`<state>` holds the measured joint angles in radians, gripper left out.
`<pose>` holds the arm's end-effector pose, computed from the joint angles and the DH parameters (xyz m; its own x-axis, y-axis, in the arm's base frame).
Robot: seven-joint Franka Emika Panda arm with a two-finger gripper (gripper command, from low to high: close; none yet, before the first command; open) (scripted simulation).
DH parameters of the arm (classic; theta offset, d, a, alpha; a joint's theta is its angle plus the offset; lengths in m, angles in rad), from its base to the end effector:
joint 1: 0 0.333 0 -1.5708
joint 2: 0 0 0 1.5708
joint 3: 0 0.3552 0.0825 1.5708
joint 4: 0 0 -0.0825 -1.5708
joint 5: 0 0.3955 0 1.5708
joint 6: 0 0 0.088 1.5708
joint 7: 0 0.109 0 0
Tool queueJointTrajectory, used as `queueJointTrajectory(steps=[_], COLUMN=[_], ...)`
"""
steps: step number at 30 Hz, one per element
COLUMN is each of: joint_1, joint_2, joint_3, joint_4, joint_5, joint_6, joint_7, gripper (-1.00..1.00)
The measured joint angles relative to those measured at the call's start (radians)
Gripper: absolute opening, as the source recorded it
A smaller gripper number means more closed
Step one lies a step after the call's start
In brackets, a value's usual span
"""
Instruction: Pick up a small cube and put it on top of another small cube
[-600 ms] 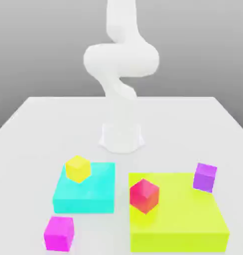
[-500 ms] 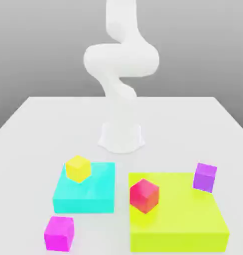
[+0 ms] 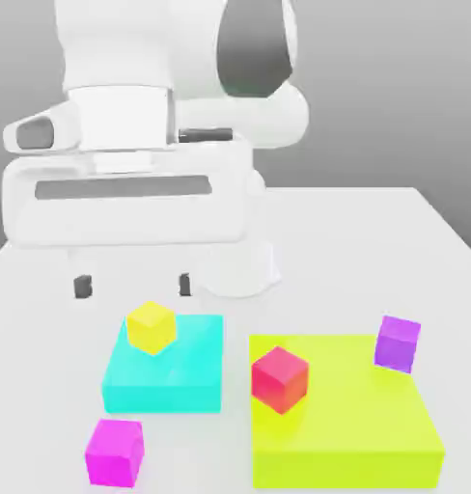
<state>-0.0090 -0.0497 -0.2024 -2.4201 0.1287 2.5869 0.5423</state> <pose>0.4970 -0.1093 0.3776 0.6403 -0.7576 0.1268 -0.7334 -0.6520 -0.1923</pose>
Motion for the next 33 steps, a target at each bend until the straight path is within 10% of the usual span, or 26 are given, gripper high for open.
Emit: queueJointTrajectory(steps=[12,13,33], joint_1=[-0.101,-0.114,0.072], joint_2=[0.43,0.461,0.027], joint_3=[0.03,0.046,0.105], joint_4=[-0.022,-0.016,-0.157], joint_5=[0.066,0.079,-0.083], joint_6=[0.226,0.251,-0.04], joint_7=[-0.116,-0.126,-0.228], gripper=[0.0,-1.0,-1.0])
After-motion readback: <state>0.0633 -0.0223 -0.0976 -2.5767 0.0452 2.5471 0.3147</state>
